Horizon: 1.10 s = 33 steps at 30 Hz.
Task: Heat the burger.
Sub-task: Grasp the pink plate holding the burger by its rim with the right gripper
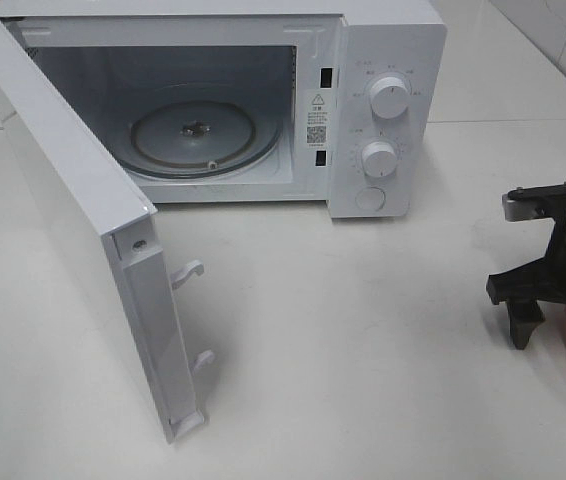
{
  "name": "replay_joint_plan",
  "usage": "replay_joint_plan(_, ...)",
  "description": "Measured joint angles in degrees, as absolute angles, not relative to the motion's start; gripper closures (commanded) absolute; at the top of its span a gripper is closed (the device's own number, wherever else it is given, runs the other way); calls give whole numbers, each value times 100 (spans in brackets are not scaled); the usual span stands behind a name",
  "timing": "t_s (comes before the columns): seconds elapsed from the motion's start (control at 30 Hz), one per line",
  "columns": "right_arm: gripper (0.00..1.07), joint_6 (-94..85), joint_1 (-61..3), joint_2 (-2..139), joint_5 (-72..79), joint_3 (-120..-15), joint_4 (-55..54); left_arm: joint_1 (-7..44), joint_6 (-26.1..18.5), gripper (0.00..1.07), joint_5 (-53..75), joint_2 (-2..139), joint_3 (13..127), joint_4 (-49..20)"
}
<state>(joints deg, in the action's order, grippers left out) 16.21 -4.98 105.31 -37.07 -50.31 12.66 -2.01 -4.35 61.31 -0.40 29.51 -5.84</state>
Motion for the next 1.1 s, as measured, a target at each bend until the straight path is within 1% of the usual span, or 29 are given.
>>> replay_joint_plan(0.33,28,1358,-453,10600,-3696,-5048,1215,-201,-435,9,6131,-40,2951,-584)
replay_joint_plan(0.37,30,1335,-453,10605,-3696,-5048,1203,-201,-435,9,6131,-40,2951,-584)
replay_joint_plan(0.4,35,1335,-453,10605,-3696,-5048,1197,-201,-435,9,6131,-40,2951,-584)
replay_joint_plan(0.43,35,1335,-453,10605,-3696,-5048,1197,-201,-435,9,6131,-40,2951,-584)
replay_joint_plan(0.47,41,1335,-453,10611,-3696,-5048,1186,-201,-435,9,6131,-40,2951,-584)
replay_joint_plan(0.5,44,1335,-453,10611,-3701,-5048,1186,-201,-435,9,6131,-40,2951,-584)
replay_joint_plan(0.53,44,1335,-453,10611,-3701,-5048,1186,-201,-435,9,6131,-40,2951,-584)
replay_joint_plan(0.57,55,1375,-453,10617,-3730,-5048,1186,-201,-435,9,6131,-40,2951,-584)
replay_joint_plan(0.6,55,1375,-453,10617,-3730,-5048,1186,-201,-435,9,6131,-40,2951,-584)
replay_joint_plan(0.63,62,1495,-453,10623,-3764,-5048,1186,-201,-435,9,6131,-40,2951,-584)
replay_joint_plan(0.67,76,1564,-453,10640,-3776,-5048,1215,-201,-435,9,6131,-40,2951,-584)
replay_joint_plan(0.7,76,1564,-453,10640,-3776,-5048,1215,-201,-435,9,6131,-40,2951,-584)
replay_joint_plan(0.73,89,1673,-447,10651,-3810,-5048,1324,-201,-435,9,6131,-40,2951,-584)
replay_joint_plan(0.77,94,1684,-441,10651,-3827,-5048,1381,-201,-435,9,6131,-40,2951,-584)
replay_joint_plan(0.8,94,1684,-441,10651,-3827,-5048,1381,-201,-435,9,6131,-40,2951,-584)
replay_joint_plan(0.83,107,1782,-441,10651,-3885,-5059,1364,-201,-435,9,6131,-40,2951,-584)
replay_joint_plan(1.1,107,1816,-441,10640,-3999,-5076,1358,-201,-435,9,6131,-40,2951,-584)
